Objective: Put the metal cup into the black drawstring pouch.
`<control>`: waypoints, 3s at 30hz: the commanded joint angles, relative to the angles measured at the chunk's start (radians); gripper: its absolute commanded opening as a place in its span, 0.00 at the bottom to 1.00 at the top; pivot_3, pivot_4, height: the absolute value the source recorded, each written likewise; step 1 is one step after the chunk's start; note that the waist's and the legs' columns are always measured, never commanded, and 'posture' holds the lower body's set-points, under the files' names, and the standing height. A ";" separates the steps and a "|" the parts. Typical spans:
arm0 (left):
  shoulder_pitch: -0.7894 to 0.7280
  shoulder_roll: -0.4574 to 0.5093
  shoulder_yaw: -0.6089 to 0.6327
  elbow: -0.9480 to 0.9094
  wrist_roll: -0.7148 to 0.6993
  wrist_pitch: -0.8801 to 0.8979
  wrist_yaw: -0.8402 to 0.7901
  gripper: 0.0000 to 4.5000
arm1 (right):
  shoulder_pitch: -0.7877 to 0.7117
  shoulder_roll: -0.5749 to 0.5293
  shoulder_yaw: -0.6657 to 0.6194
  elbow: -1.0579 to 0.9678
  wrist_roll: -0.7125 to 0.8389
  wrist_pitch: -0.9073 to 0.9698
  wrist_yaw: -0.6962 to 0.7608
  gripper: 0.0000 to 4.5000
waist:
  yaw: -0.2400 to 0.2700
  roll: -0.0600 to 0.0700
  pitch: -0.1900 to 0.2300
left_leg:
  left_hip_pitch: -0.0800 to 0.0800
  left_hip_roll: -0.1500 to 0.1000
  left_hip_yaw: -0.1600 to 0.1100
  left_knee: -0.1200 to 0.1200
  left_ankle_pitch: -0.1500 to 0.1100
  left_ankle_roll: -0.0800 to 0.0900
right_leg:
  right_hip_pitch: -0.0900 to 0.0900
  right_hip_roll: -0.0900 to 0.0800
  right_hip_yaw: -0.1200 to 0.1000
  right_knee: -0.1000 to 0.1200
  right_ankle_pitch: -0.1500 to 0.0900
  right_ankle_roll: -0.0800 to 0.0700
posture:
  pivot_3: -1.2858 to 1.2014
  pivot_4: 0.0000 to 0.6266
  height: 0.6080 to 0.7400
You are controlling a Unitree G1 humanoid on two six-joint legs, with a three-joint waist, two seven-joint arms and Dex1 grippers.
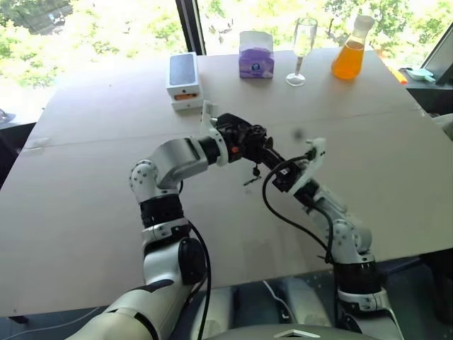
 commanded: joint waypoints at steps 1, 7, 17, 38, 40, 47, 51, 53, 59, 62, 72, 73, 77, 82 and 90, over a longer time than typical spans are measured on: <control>0.015 -0.006 -0.090 -0.065 -0.120 -0.051 0.032 0.00 | -0.064 -0.006 0.037 0.052 -0.060 -0.070 0.043 0.01 | 0.002 0.000 0.000 | 0.000 0.000 0.000 0.000 0.000 0.000 | 0.000 0.000 0.000 0.000 0.000 0.000 | 0.52 0.24 1.00; 0.045 -0.018 -0.141 -0.107 -0.125 -0.062 0.015 0.00 | -0.157 -0.025 0.073 0.174 -0.168 -0.171 0.094 0.01 | 0.002 0.000 0.000 | 0.000 0.000 0.000 0.001 0.000 0.000 | 0.000 0.000 0.000 0.000 0.000 0.000 | 0.52 0.24 1.00; 0.076 0.129 -0.283 -0.106 -0.125 -0.001 -0.059 0.00 | -0.291 -0.139 0.279 0.334 -0.531 -0.457 0.172 0.01 | -0.003 0.000 0.000 | 0.000 0.000 0.000 0.003 0.000 0.000 | 0.000 0.001 0.000 0.000 0.000 0.000 | 0.52 0.24 1.00; 0.031 0.238 -0.404 -0.047 0.613 -0.177 -0.485 0.00 | -0.168 -0.446 0.119 -0.092 -0.478 0.080 0.254 0.59 | 0.012 0.000 0.000 | -0.001 -0.001 -0.001 0.004 0.000 0.000 | 0.002 0.000 -0.001 -0.001 0.000 0.000 | 0.52 0.24 1.00; 0.015 0.224 -0.412 -0.027 0.667 -0.187 -0.517 0.00 | -0.135 -0.474 0.073 -0.163 -0.440 0.203 0.236 0.59 | 0.012 0.000 0.000 | -0.001 0.000 -0.001 0.004 0.000 0.000 | 0.002 0.000 -0.001 0.000 0.000 0.000 | 0.52 0.24 1.00; -0.030 0.158 -0.397 0.033 0.806 -0.196 -0.595 0.00 | 0.037 -0.280 -0.118 -0.404 -0.213 0.657 0.048 0.59 | 0.018 0.000 0.000 | -0.001 0.000 -0.001 0.003 0.000 0.000 | 0.001 0.000 0.000 0.000 0.000 0.000 | 0.52 0.24 1.00; -0.042 0.136 -0.385 0.042 0.859 -0.184 -0.624 0.00 | 0.069 -0.148 -0.069 -0.386 -0.217 0.664 -0.060 0.59 | 0.015 0.000 0.000 | 0.000 0.000 -0.001 0.003 0.000 0.000 | 0.001 0.001 0.000 0.001 0.000 0.000 | 0.52 0.24 1.00; -0.050 0.128 -0.376 0.045 0.879 -0.175 -0.635 0.00 | 0.066 -0.098 -0.048 -0.339 -0.226 0.634 -0.099 0.59 | 0.017 0.000 0.000 | 0.000 0.000 -0.001 0.003 0.000 0.000 | 0.001 0.000 0.000 0.000 0.000 0.000 | 0.52 0.24 1.00; -0.062 0.112 -0.346 0.046 0.937 -0.153 -0.666 0.00 | 0.044 -0.034 0.033 -0.202 -0.261 0.556 -0.162 0.59 | 0.016 0.000 0.000 | 0.000 -0.001 -0.001 0.002 0.000 0.000 | 0.001 0.001 0.000 0.000 0.000 0.000 | 0.52 0.24 1.00; -0.064 0.099 -0.325 0.037 0.955 -0.149 -0.669 0.00 | 0.039 -0.042 0.060 -0.139 -0.286 0.507 -0.175 0.59 | 0.010 0.000 0.000 | 0.001 -0.001 0.000 0.002 0.000 0.000 | 0.002 0.001 0.000 0.000 0.000 0.000 | 0.52 0.24 1.00; -0.037 0.102 -0.332 -0.045 1.027 -0.149 -0.748 0.00 | 0.048 -0.199 0.147 -0.130 -0.407 0.338 -0.162 0.01 | -0.002 0.000 0.000 | 0.001 0.000 -0.001 0.002 0.000 0.000 | 0.002 0.001 0.000 0.001 0.000 0.000 | 0.52 0.24 1.00; -0.027 0.118 -0.354 -0.067 1.038 -0.151 -0.785 0.00 | 0.048 -0.246 0.164 -0.148 -0.440 0.324 -0.162 0.01 | -0.002 0.000 0.000 | 0.001 -0.001 0.000 0.002 0.000 0.000 | 0.002 0.001 0.000 0.001 0.000 0.000 | 0.52 0.24 1.00; 0.023 0.219 -0.459 -0.185 1.075 -0.172 -0.980 0.20 | 0.037 -0.380 0.154 -0.240 -0.506 0.335 -0.181 0.00 | 0.005 0.000 0.000 | 0.000 -0.002 0.000 0.002 0.000 0.000 | 0.002 0.001 0.000 -0.001 0.000 0.000 | 0.52 0.24 1.00; 0.081 0.371 -0.585 -0.269 1.202 -0.305 -1.191 0.74 | 0.020 -0.536 0.147 -0.347 -0.579 0.361 -0.157 0.00 | 0.005 0.001 0.000 | 0.000 0.000 -0.001 0.000 0.000 0.000 | 0.002 0.001 -0.001 -0.001 0.000 0.000 | 0.52 0.24 1.00; 0.122 0.548 -0.739 -0.354 1.357 -0.661 -1.645 0.91 | -0.029 -0.701 0.167 -0.460 -0.659 0.349 -0.084 0.00 | 0.009 0.002 0.002 | 0.000 0.000 0.001 -0.004 0.000 0.000 | 0.000 0.000 0.000 -0.004 0.000 -0.001 | 0.52 0.24 1.00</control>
